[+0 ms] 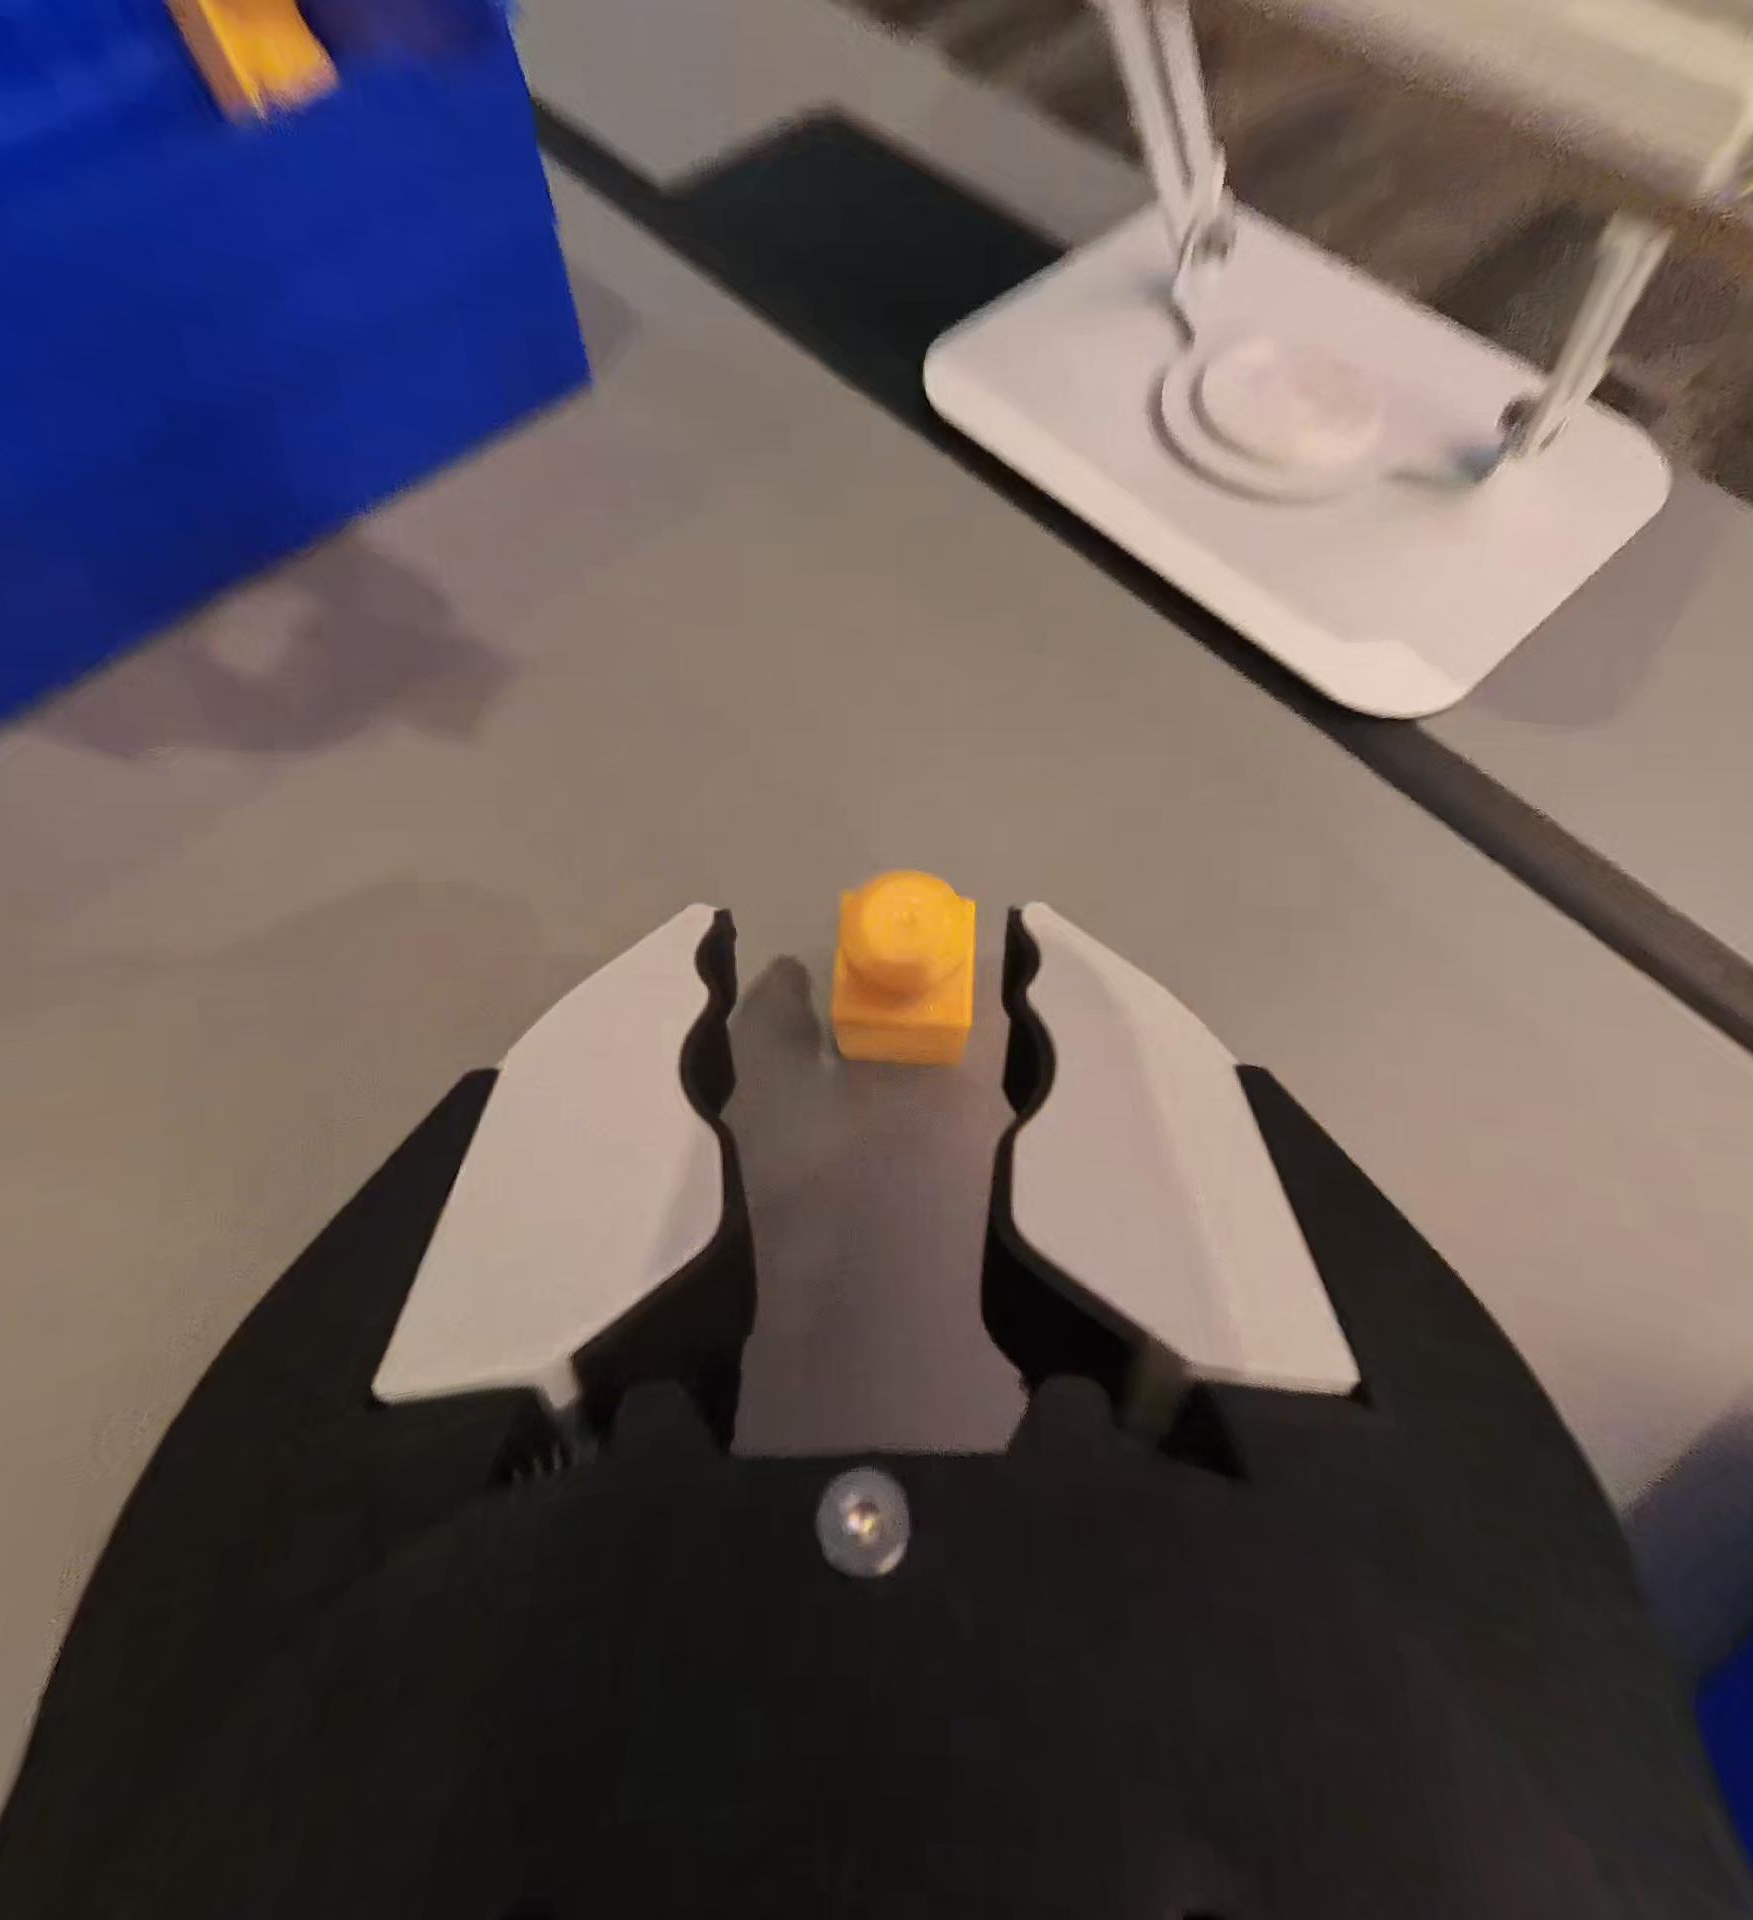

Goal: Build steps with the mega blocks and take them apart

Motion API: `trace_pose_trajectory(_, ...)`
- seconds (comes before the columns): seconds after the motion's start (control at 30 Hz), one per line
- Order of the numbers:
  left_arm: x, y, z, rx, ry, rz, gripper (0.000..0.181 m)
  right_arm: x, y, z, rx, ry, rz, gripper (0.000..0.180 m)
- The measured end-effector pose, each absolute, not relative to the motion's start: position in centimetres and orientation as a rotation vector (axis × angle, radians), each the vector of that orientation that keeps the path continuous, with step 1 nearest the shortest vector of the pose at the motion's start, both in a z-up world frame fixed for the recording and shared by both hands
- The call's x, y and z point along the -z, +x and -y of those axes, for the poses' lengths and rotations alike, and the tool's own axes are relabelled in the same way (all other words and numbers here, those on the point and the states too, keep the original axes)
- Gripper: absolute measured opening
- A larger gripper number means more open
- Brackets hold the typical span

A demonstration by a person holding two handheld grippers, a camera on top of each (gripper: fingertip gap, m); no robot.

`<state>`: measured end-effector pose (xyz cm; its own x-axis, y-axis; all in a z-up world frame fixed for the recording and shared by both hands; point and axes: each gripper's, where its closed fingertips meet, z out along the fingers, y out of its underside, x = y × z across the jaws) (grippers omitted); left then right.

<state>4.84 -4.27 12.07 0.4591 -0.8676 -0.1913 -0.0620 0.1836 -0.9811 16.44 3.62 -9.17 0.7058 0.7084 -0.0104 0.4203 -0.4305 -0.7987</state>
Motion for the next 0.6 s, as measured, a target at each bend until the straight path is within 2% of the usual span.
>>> trace_pose_trajectory(0.2, -11.9, 4.9, 4.1, 0.709, -1.288, -0.954, 0.038, 12.6, 16.1, -4.6, -0.230, -2.220, 0.944, 0.050)
trace_pose_trajectory(0.3, -11.6, 5.2, 4.2, 0.714, -1.299, -0.967, 0.038, 13.2, 16.2, -4.8, -0.180, -2.234, 0.965, 0.044)
trace_pose_trajectory(0.6, -10.6, 5.8, 3.9, 0.688, -1.332, -1.000, 0.038, 14.4, 16.7, -4.9, -0.229, -2.286, 0.973, 0.037)
